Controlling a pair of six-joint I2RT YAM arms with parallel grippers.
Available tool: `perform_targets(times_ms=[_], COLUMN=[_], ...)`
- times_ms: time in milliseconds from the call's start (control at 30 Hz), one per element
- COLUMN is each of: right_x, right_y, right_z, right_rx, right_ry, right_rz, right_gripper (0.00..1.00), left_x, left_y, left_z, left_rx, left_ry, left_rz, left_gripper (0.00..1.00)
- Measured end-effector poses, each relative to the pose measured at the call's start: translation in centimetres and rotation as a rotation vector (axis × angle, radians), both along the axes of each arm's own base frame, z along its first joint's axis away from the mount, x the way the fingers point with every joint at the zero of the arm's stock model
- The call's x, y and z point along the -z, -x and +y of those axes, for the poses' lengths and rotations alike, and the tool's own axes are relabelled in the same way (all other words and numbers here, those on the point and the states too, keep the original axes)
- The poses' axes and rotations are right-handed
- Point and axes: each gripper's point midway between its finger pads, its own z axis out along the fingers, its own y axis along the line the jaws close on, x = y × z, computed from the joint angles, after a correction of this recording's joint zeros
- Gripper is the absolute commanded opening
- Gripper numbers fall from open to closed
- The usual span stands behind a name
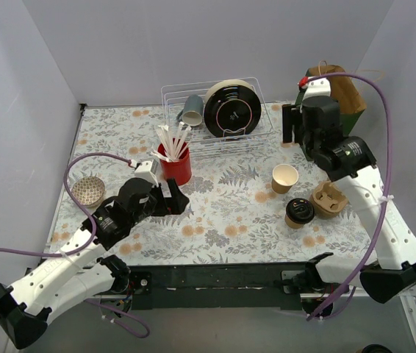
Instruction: Pack the takeout coffee
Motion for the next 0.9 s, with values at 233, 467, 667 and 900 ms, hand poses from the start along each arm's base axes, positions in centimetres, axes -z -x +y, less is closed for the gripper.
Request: perform_targets(times_ms=[233,467,667,900], right_x=[-3.7,-1.8,2.3,3.0], right_y=[-5.7,-11.0,-14.0,-17.4], right_z=[-6.0,-10.5,-12.5,-12.1], right_rx=[0.068,0.041,-0.018,-0.122], right_ry=[0.104,0.124,0.097,0.07], right_rz=[-0.102,-0.035,0.079,0.097], right_gripper=[0.8,0.76,0.74,0.68], left_x=[0.2,0.1,-0.4,-1.6], left_y=[0.5,0.8,0.9,1.3], left_z=[-1.0,-1.5,-1.5,-1.1], left_rx=[0.06,0.095,0.103,0.102], left_ry=[0.013,0.02,0.028,0.062], left_rz=[0.007,0.006,-0.011,-0.06], left_gripper=[0.98,0.98,0.98,0.98])
